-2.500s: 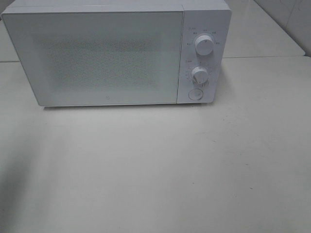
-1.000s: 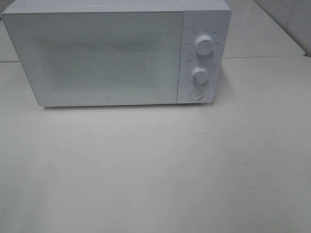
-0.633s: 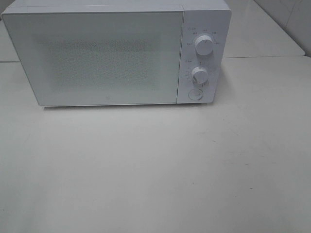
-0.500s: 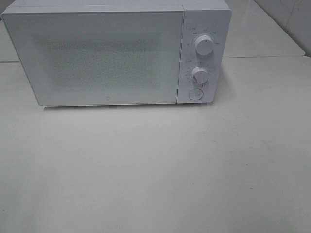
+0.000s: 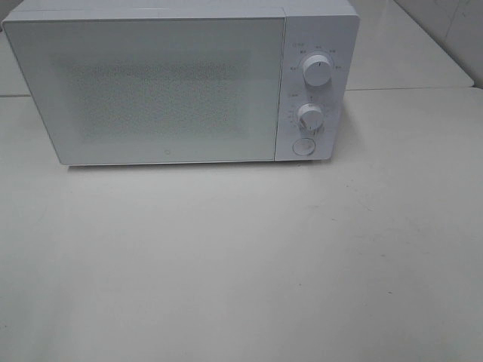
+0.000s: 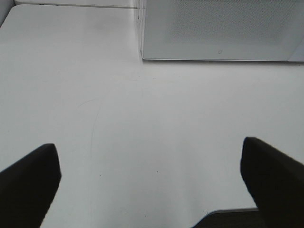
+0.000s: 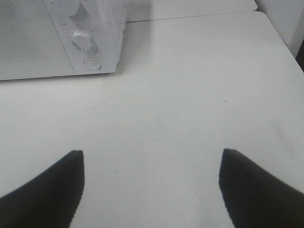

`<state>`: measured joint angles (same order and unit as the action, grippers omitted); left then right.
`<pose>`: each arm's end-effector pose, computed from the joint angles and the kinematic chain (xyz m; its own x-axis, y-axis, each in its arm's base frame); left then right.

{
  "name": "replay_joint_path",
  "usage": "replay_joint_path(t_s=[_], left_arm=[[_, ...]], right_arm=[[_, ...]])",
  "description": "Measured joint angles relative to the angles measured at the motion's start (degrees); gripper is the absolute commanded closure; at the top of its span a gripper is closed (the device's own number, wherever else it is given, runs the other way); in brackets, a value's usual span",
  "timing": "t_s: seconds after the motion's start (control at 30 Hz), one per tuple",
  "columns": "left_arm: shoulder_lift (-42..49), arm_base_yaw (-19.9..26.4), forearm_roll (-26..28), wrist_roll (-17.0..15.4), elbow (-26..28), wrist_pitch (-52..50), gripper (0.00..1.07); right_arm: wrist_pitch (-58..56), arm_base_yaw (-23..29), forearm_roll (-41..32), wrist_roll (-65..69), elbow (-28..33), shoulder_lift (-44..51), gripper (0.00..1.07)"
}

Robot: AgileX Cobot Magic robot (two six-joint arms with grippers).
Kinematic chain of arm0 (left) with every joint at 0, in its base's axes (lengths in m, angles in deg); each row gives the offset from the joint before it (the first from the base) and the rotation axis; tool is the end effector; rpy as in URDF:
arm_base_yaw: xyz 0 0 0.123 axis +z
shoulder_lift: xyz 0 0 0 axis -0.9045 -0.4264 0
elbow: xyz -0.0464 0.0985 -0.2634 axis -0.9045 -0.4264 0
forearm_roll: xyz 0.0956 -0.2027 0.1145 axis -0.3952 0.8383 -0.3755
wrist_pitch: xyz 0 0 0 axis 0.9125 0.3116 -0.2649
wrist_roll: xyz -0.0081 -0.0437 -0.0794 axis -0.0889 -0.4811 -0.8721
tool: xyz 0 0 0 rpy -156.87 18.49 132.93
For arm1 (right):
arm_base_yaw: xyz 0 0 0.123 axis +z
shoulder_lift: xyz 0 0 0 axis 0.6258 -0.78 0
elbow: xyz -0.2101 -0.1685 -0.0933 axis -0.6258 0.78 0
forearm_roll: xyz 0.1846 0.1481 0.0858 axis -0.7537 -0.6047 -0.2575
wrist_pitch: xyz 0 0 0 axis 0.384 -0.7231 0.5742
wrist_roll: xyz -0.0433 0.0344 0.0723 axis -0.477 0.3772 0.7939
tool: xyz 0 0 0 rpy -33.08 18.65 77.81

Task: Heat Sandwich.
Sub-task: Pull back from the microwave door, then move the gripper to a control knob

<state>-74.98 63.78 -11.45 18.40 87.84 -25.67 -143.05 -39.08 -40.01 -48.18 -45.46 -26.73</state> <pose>-0.0089 -0.0070 0.2802 -0.4550 -0.0067 -0.8905 0.0812 0.9955 -0.0489 -0.0026 0.0048 0.2816 -0.4014 0.0839 -0.9121 -0.0091 0.9954 0.0956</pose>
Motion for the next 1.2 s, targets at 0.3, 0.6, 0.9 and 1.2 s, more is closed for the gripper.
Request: replay_joint_path(t_s=[0.3, 0.6, 0.9, 1.2], left_arm=[[0.0, 0.0, 0.0, 0.0, 0.0, 0.0, 0.09], [0.0, 0.0, 0.0, 0.0, 0.0, 0.0, 0.09], [0.0, 0.0, 0.0, 0.0, 0.0, 0.0, 0.09], [0.0, 0.0, 0.0, 0.0, 0.0, 0.0, 0.09]], right_arm=[[2.5, 0.0, 0.0, 0.0, -1.3, 0.0, 0.31], [7.3, 0.0, 0.0, 0.0, -1.4, -5.7, 0.31], [17.8, 0.0, 0.0, 0.0, -1.1, -13.9, 0.31], [27.8, 0.0, -0.1, 0.0, 2.0, -19.8, 0.31]])
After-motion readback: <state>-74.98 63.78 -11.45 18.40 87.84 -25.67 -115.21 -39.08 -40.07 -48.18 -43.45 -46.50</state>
